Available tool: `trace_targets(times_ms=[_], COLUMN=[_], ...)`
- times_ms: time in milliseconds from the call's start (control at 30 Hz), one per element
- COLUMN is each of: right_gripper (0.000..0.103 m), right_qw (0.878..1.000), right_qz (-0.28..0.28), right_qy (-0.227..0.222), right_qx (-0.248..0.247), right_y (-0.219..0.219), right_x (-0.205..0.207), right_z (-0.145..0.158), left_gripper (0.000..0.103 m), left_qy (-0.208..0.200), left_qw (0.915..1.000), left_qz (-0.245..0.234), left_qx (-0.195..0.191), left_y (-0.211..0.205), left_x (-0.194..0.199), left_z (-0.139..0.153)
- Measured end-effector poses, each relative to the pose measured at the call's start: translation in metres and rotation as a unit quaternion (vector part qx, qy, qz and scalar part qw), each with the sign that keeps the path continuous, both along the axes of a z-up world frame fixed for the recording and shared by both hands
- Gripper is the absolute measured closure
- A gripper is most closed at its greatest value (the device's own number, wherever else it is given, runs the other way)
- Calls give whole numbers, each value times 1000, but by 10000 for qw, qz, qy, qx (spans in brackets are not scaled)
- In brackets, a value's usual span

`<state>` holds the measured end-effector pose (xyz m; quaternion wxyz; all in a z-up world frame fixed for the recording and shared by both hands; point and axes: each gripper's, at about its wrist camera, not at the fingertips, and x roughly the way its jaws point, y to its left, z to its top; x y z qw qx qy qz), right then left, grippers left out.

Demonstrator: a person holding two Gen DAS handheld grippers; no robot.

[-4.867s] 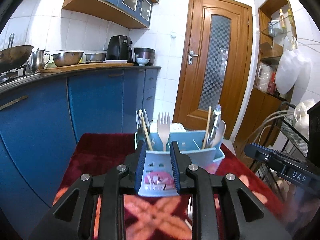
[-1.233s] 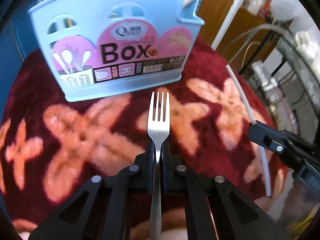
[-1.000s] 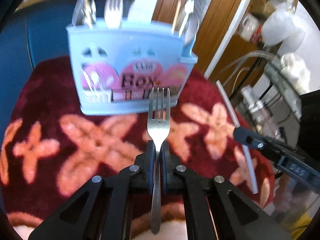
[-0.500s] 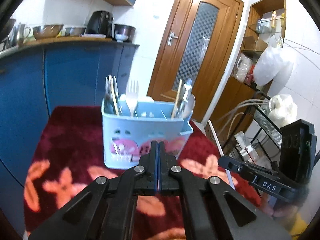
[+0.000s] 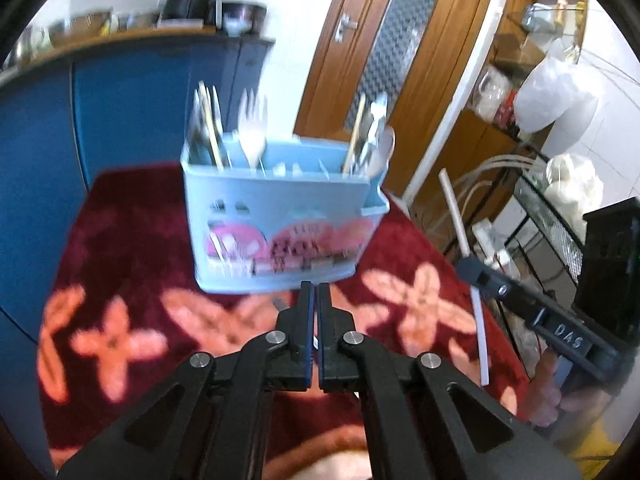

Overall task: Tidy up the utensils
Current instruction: 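Lift the silver fork with the left tool while the right tool lifts the chopstick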

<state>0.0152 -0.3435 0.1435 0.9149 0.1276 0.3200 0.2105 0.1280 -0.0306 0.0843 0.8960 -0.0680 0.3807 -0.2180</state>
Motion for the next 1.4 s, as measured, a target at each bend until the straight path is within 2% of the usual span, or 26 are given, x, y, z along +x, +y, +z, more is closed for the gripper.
trace_targets(times_ms=[167, 233, 367, 567, 667, 867, 1033, 1133, 1233, 1400], right_gripper=[96, 96, 96, 96, 96, 97, 97, 97, 97, 97], right_qw=[10000, 9999, 9998, 9996, 9995, 9994, 9993, 9992, 9991, 9988], right_qz=[-36, -53, -107, -185, -194, -186, -159, -204, -232, -285], right_qy=[-44, -50, -45, -93, -133, -147, -168, -204, -252, -370], right_qx=[49, 74, 139, 204, 211, 263, 281, 275, 252, 170], right_y=[-10, -14, -24, -37, -40, -42, -40, -38, -37, -35], right_x=[-6, -7, -8, -11, -12, -11, -10, -10, -11, -14], right_z=[0, -1, -4, -7, -7, -9, -8, -6, -2, 7], left_gripper=[100, 91, 89, 89, 89, 89, 88, 88, 94, 100], left_qy=[758, 1022, 1510, 1902, 2090, 2240, 2246, 2133, 1937, 1723], left_qw=[9969, 9943, 9876, 9806, 9772, 9746, 9744, 9769, 9809, 9834], left_qz=[-182, -250, -352, -152, -107, -9, 37, 68, 89, 49], left_qx=[107, 159, 247, 440, 364, -11, -76, -97, -128, -574], left_y=[-19, -26, -42, -51, -55, -53, -51, -54, -55, -48], left_x=[9, 10, 16, 28, 36, 50, 55, 55, 52, 45], left_z=[-28, -38, -57, -79, -90, -104, -103, -102, -102, -97])
